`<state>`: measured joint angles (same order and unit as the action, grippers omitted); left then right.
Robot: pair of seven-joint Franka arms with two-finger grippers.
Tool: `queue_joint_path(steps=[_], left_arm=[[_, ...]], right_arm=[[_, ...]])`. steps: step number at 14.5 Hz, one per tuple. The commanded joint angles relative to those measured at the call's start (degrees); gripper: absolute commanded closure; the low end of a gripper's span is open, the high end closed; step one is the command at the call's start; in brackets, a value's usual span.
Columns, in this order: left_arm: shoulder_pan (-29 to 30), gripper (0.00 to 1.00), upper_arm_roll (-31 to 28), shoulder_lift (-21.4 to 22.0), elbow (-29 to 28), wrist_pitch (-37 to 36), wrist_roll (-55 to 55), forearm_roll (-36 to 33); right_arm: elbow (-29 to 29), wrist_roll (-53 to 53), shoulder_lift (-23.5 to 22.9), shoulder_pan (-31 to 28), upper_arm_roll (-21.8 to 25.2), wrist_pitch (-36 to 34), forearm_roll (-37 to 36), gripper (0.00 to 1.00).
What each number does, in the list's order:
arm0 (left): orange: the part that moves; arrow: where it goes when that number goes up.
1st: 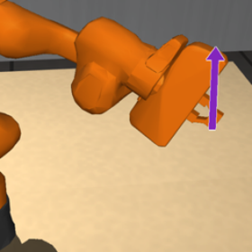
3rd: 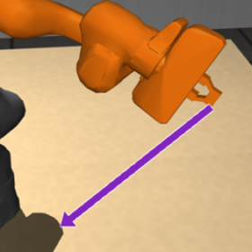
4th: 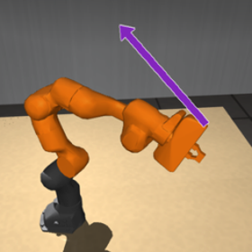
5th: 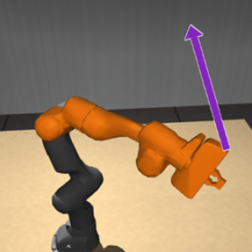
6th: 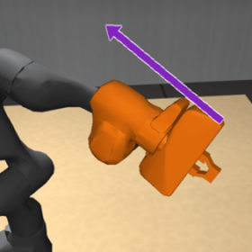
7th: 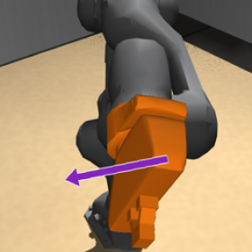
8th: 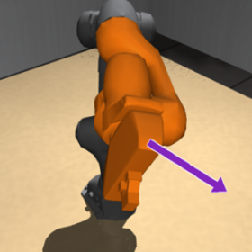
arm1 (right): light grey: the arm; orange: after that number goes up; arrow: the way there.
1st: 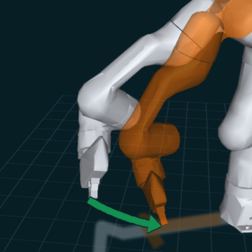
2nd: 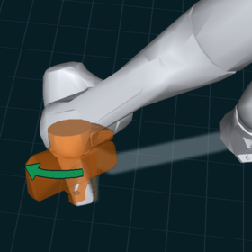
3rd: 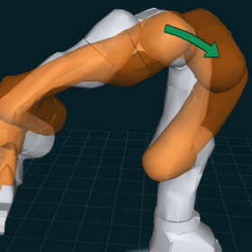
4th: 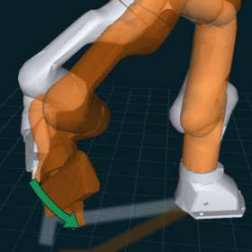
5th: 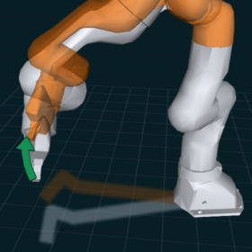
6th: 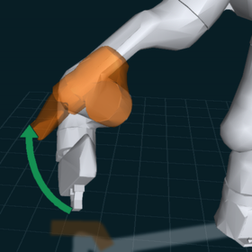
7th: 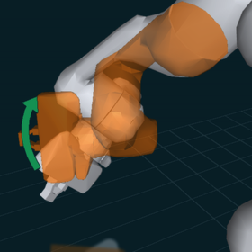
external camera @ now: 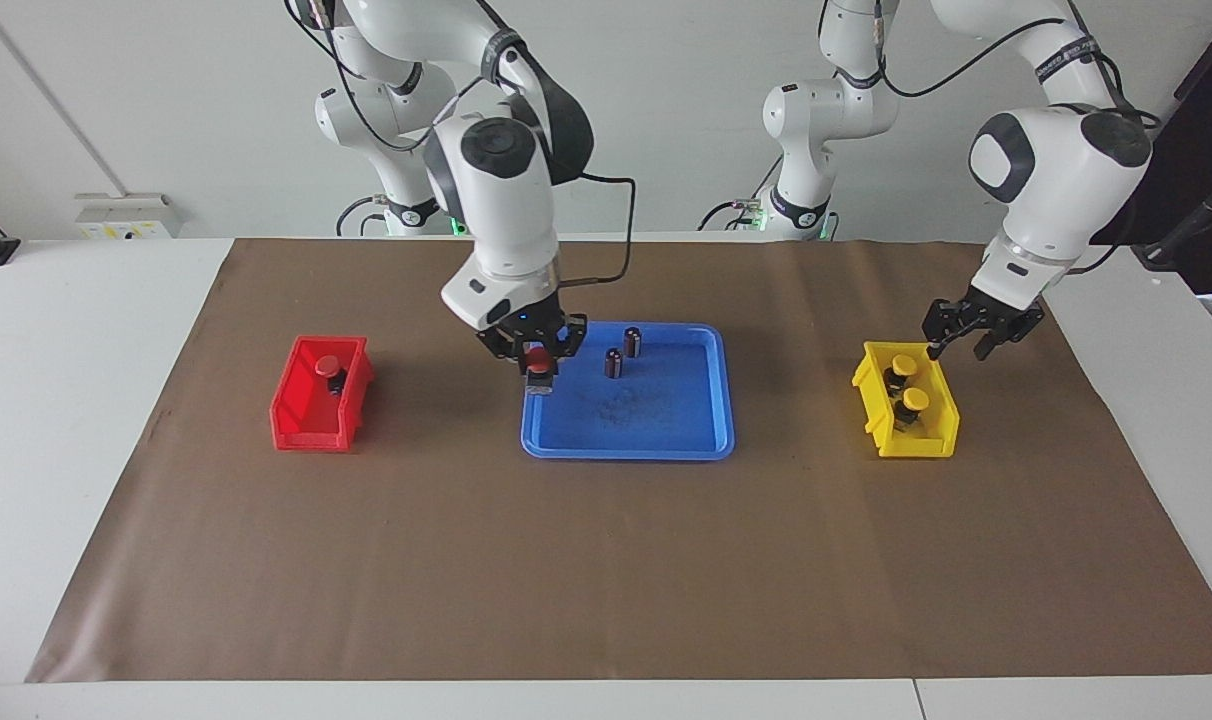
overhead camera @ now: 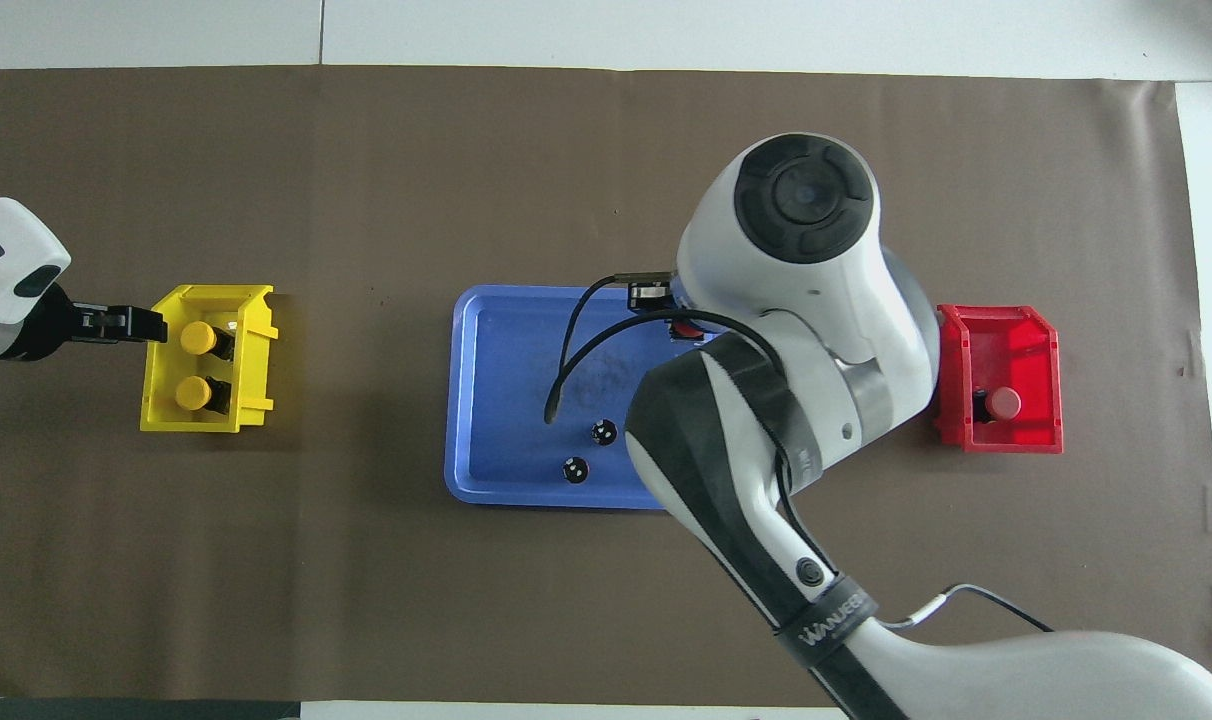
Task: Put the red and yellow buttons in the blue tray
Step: 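Carry the red button into the tray while the left gripper grasps yellow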
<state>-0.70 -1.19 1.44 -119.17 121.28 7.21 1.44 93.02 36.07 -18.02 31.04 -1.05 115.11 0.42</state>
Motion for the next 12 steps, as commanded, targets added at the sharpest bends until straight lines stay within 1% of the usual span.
queue_joint_path(steps=[1, 3, 7, 8, 9, 10, 11, 12], left_arm=[[-0.6, 0.35, 0.0, -2.3, -0.7, 3.7, -1.7, -0.8], [-2.1, 0.35, -0.1, -3.7, -0.7, 4.8, -2.2, -0.7], [-2.2, 0.35, -0.1, -5.5, -0.8, 5.5, -2.0, -0.7], [-2.1, 0.35, -0.1, -6.0, -1.2, 6.0, -2.0, -0.8], [-2.0, 0.35, -0.1, -5.9, -2.0, 6.9, -1.9, -0.8], [-1.9, 0.35, -0.1, -5.7, -2.9, 7.8, -1.8, -0.8], [-1.9, 0.35, -0.1, -5.7, -3.4, 8.4, -1.9, -0.7], [-1.9, 0.35, -0.1, -5.8, -4.1, 9.1, -2.0, -0.7]], right_arm=[[-2.0, 4.0, -4.6, 2.3, 0.4, 3.4, -0.9, 0.85], [-1.4, 6.4, -6.3, 3.6, 0.3, 4.9, -2.3, 0.82], [3.8, 6.6, -6.3, 3.6, 0.3, 11.3, -2.6, 0.8], [4.4, 6.7, -6.3, 3.6, 0.3, 11.7, -2.6, 0.77], [4.7, 6.6, -6.3, 3.6, 0.4, 11.6, -2.7, 0.71], [4.5, 6.6, -6.2, 3.6, 0.4, 10.9, -3.2, 0.51], [4.5, 6.6, -6.2, 3.5, 0.4, 10.8, -3.9, 0.15], [4.1, 6.2, -6.1, 3.4, 0.5, 9.7, -5.7, 0.0]])
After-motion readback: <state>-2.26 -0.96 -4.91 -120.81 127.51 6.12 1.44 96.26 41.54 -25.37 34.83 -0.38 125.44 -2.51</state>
